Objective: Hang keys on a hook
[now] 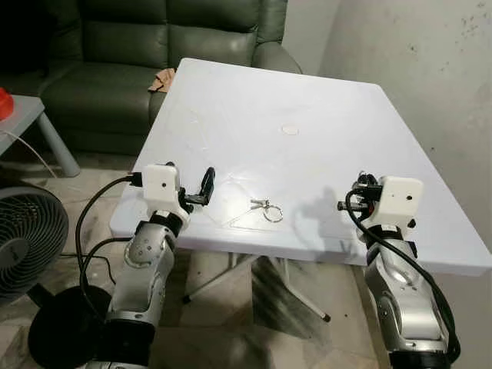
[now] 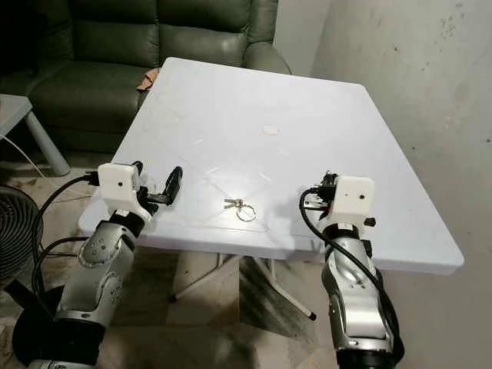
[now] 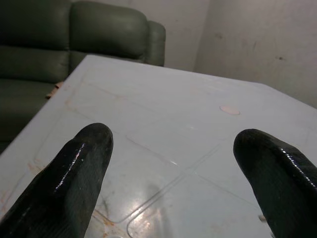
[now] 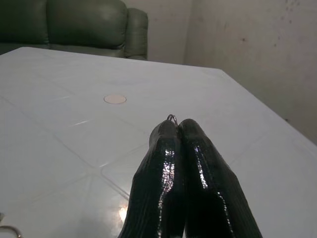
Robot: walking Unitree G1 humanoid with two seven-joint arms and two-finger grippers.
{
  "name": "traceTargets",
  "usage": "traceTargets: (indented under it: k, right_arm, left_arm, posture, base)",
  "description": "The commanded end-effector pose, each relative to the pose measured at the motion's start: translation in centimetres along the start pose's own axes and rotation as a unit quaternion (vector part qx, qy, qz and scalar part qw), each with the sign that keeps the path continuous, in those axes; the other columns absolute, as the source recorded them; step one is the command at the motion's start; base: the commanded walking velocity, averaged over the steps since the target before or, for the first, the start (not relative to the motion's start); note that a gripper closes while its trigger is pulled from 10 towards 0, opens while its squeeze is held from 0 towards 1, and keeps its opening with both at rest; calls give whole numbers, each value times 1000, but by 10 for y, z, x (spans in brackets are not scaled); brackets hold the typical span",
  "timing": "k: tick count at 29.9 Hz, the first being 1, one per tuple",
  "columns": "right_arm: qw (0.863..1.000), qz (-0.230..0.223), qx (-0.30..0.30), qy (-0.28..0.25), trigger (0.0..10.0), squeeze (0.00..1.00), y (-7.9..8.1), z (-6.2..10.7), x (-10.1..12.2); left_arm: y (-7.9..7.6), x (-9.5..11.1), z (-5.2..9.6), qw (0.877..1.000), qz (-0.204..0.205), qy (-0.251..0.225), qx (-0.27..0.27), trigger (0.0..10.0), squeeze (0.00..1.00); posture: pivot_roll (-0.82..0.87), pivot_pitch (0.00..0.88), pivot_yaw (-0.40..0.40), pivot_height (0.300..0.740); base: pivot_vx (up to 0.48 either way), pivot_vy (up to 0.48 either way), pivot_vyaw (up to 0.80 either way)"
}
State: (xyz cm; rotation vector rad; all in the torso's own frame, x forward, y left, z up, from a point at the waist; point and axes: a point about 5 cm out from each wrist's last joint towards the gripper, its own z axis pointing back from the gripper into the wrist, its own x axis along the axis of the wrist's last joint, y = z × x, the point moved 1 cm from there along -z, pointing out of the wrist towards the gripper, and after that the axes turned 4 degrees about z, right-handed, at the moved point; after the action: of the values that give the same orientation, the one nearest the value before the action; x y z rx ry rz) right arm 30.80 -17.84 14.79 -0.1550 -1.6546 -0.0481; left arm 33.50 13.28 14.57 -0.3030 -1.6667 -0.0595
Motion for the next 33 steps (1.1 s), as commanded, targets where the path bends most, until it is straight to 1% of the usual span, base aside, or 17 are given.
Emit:
traceTargets:
  k: [1,2,3,4,5,6,7,9,11,13,16,18,20,22,26,28,33]
  right_arm:
    - [1000,-1,-9,0,0,0,-6,3,-1]
    - [1000,-4,-7,1,0,0,-7,4,-4]
    - [1000,-4,-7,2,0,0,-7,4,-5]
    - [1000,1,-7,-3,118,0,-7,5,-4]
    - [1000,4,0,-24,3882,0,-7,8,0]
    - [1000,4,0,-24,3882,0,-7,8,0]
    - [999,3,20,-37,10000,0,-5,10,1]
    - [999,-20,45,-20,10000,0,-3,12,-4]
    - [997,-31,62,-45,10000,0,-3,16,-1]
    - [997,-27,63,-35,10000,0,-1,16,-4]
    - [998,-9,61,-32,10000,0,0,15,-6]
    - [997,-17,66,-26,10000,0,3,14,-9]
    - [998,2,65,-15,10000,0,5,12,-12]
    - [998,3,64,-13,10000,0,5,11,-13]
    - [998,-4,64,-10,10000,0,7,6,-12]
    - [998,4,60,-16,10000,0,7,4,-11]
    - [998,2,58,-16,10000,0,6,2,-10]
  left_arm:
    - [0,3,-4,1000,3,-6,-6,10000,0]
    - [1,1,-6,1000,18,-2,-5,10000,0]
    - [2,1,-6,1000,25,0,-4,10000,0]
    - [3,1,-7,999,36,-2,-4,10000,0]
    - [3,2,-7,999,44,-4,-6,10000,0]
    - [3,2,-7,999,44,-4,-6,10000,0]
    - [4,1,-8,999,41,-2,-8,10000,0]
    - [4,-1,-10,999,42,1,-9,10000,0]
    - [5,-1,-14,999,45,6,-6,10000,0]
    - [4,0,-17,999,46,4,-10,10000,0]
    - [3,1,-19,999,48,3,-15,10000,0]
    - [6,0,-24,999,36,9,-8,10000,0]
    - [8,1,-26,999,35,11,-5,10000,0]
    - [9,1,-27,999,31,11,-3,10000,0]
    - [11,1,-30,999,39,15,2,10000,0]
    - [13,-1,-32,999,39,20,9,10000,0]
    - [10,0,-35,999,32,20,4,10000,0]
  posture:
    - [93,0,-83,740]
    - [88,0,-80,740]
    - [88,0,-80,740]
    - [88,0,-80,740]
    - [74,0,-75,740]
    - [74,0,-75,740]
    - [57,0,-65,740]
    - [50,0,-60,740]
    - [35,0,-52,740]
    - [21,0,-42,740]
    - [18,0,-40,740]
    - [13,0,-38,740]
    - [13,0,-39,740]
    - [12,0,-39,740]
    - [3,0,-32,740]
    - [3,0,-32,740]
    - [7,0,-30,740]
  base:
    - [0,0,0]
    - [0,0,0]
    - [0,0,0]
    - [0,0,0]
    - [0,0,0]
    - [0,0,0]
    - [0,0,0]
    - [0,0,0]
    - [0,0,0]
    - [0,0,0]
    - [0,0,0]
    - [0,0,0]
    - [0,0,0]
    - [0,0,0]
    - [0,0,-656]
    - [0,0,-728]
    - [0,0,-725]
